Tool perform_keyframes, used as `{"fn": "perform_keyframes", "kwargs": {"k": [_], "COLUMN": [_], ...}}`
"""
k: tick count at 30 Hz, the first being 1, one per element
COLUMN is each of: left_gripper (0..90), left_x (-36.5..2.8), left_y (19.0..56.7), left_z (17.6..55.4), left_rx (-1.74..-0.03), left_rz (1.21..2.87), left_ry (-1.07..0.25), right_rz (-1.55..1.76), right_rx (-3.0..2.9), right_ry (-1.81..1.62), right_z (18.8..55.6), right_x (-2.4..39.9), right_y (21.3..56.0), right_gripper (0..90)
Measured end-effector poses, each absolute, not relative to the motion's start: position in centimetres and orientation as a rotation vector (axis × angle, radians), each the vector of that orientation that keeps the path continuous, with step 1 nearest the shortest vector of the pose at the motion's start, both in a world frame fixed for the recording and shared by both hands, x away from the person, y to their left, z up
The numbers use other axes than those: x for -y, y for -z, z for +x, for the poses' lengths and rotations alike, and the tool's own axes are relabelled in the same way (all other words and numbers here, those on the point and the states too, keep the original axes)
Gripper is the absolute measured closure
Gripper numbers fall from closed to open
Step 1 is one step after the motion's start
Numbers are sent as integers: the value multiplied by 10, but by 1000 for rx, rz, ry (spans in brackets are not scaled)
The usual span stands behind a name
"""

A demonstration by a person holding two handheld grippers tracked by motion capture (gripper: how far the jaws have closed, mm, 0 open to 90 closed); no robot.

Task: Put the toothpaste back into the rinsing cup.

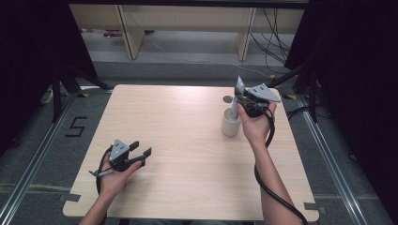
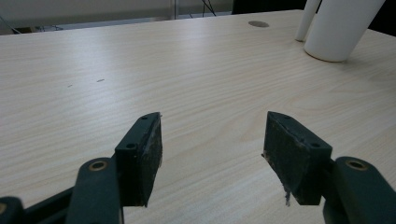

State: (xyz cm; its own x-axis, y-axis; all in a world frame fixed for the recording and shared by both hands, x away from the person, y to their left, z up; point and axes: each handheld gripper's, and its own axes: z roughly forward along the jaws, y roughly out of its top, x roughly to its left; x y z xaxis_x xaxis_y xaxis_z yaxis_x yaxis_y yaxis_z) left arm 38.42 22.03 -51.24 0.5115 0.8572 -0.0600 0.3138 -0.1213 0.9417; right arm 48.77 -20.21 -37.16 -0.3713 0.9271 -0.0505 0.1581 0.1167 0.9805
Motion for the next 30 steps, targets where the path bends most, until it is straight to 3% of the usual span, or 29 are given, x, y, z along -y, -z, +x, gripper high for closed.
{"fn": "perform_keyframes", "kwargs": {"k": [30], "left_gripper": [372], "left_x": [-221], "left_y": [512], "left_z": [385], "left_rx": [-981], "left_rz": [1679], "left_ry": [-640], "right_rz": [1109], "right_rx": [-1681], "right_ry": [-1294], "right_z": [493], "right_x": [203], "right_y": [393], "right_gripper": [773]}}
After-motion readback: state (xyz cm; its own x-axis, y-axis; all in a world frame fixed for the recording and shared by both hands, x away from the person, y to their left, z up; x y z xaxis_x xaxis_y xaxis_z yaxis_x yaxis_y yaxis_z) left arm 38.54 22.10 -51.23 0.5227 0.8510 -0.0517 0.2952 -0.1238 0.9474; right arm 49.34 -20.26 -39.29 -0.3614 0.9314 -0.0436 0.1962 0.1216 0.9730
